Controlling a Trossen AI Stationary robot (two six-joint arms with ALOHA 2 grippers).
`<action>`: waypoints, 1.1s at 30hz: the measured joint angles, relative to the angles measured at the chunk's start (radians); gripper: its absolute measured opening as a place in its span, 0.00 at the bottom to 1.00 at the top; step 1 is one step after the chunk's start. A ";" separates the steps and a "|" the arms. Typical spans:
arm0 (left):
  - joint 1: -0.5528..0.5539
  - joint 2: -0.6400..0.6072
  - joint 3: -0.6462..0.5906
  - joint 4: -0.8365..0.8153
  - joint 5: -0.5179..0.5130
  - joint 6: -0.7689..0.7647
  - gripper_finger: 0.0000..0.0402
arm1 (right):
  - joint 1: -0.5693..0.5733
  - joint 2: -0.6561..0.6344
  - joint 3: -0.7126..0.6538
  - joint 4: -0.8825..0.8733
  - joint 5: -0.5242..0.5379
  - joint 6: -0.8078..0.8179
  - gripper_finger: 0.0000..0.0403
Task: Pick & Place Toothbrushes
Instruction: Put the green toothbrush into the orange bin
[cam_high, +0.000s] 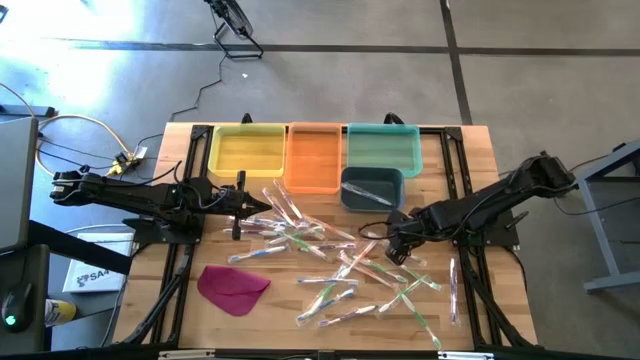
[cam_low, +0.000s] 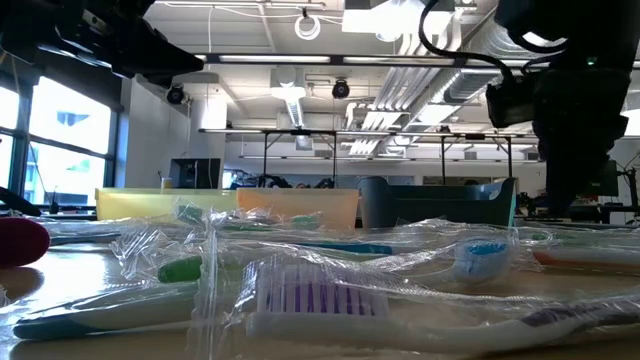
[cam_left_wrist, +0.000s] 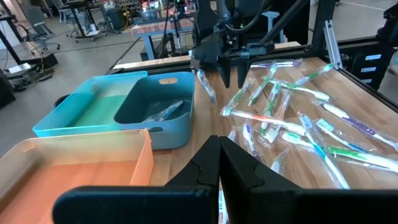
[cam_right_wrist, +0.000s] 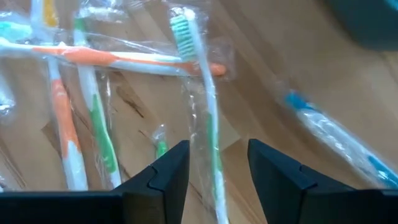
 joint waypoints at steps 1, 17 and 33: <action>0.000 0.000 0.000 0.000 0.000 0.000 0.00 | 0.005 0.000 -0.006 0.014 -0.001 -0.007 0.39; 0.000 0.000 0.000 0.000 0.000 0.000 0.00 | 0.044 0.058 -0.026 0.034 0.033 -0.024 0.39; 0.000 0.000 0.000 -0.028 -0.005 0.000 0.00 | 0.044 0.168 -0.022 0.046 0.016 -0.026 0.38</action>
